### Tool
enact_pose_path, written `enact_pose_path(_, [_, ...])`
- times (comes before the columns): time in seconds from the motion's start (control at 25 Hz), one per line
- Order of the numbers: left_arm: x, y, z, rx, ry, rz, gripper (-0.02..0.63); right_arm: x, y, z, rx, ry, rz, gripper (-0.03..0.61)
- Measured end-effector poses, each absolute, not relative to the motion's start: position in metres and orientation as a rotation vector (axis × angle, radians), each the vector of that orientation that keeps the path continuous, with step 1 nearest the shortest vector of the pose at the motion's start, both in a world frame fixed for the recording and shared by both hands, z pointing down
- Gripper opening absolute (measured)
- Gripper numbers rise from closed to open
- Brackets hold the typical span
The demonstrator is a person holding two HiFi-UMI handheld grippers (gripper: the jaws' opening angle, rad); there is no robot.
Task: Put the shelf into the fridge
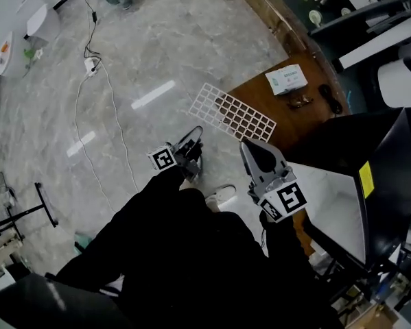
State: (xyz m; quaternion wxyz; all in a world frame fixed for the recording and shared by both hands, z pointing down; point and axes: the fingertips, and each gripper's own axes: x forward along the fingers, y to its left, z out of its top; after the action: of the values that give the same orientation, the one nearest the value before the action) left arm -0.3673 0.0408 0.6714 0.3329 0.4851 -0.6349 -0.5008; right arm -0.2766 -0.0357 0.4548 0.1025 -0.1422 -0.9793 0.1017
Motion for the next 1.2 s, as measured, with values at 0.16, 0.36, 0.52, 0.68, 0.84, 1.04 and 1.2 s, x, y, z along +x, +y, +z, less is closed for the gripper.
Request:
enact_pose_path(0.16, [-0.380,0.051,0.738,1.142,-1.588,-1.337,0.026,-0.304,-0.038,0.459,-0.375,-2.888,0.326,0.006])
enact_pose_path(0.36, [-0.398,0.053,0.795,1.021,-1.566,-1.335,0.177,-0.320,-0.042,0.463,-0.327,-2.862,0.322,0.006])
enact_pose_path(0.52, [-0.413,0.041,0.818,1.015,-1.559,-1.338,0.227,-0.319,-0.053,0.471,-0.242,-2.840,0.347,0.006])
enact_pose_path(0.68, [-0.429,0.027,0.836,0.954,-1.538,-1.394,0.245,-0.312,-0.065,0.480,-0.152,-2.813,0.356,0.006])
enact_pose_path(0.84, [-0.450,0.011,0.846,0.954,-1.534,-1.419,0.245,-0.301,-0.076,0.488,-0.039,-2.797,0.384,0.006])
enact_pose_path(1.04, [-0.464,-0.006,0.854,0.938,-1.539,-1.426,0.244,-0.283,-0.082,0.492,0.060,-2.771,0.391,0.006])
enact_pose_path(1.2, [-0.476,-0.020,0.848,0.936,-1.554,-1.483,0.139,-0.264,-0.093,0.496,0.149,-2.750,0.391,0.006])
